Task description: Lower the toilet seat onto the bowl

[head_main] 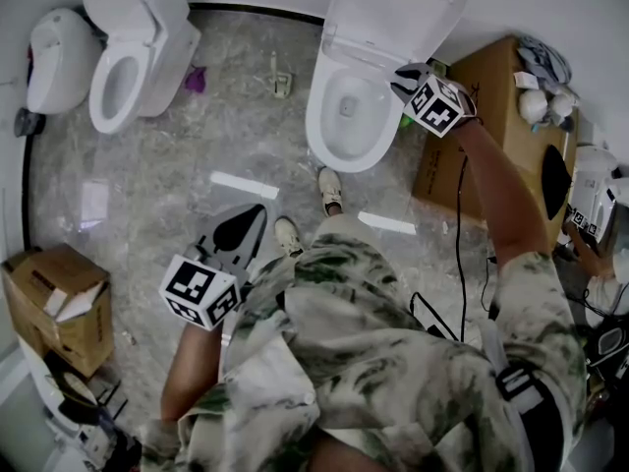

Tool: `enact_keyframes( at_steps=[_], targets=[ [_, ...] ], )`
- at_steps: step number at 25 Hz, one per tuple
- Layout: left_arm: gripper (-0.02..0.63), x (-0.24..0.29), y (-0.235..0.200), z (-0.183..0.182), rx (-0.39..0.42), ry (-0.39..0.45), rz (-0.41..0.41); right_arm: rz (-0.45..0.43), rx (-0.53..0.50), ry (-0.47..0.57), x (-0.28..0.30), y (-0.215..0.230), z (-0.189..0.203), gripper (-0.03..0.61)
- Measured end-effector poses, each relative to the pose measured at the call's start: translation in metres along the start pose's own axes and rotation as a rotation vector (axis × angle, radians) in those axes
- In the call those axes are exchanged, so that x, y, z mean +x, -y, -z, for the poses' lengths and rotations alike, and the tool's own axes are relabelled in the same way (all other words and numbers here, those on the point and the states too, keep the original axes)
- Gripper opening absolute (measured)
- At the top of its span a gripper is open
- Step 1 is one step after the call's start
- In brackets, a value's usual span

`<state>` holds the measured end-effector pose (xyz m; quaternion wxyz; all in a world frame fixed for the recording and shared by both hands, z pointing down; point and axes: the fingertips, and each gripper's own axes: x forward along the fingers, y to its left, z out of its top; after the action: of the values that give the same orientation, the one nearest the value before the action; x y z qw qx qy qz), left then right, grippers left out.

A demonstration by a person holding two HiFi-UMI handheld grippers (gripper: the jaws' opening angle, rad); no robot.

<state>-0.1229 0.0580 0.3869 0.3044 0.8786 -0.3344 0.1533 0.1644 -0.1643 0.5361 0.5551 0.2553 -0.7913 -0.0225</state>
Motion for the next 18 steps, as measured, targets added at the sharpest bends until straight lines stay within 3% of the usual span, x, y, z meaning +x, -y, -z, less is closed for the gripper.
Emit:
enact_keyframes(
  at_steps=[18],
  targets=[
    [0.021, 0.005, -0.002, 0.024, -0.002, -0.018, 0.023, -0.013, -0.014, -0.020, 0.013, -0.042, 0.007, 0.121]
  ],
)
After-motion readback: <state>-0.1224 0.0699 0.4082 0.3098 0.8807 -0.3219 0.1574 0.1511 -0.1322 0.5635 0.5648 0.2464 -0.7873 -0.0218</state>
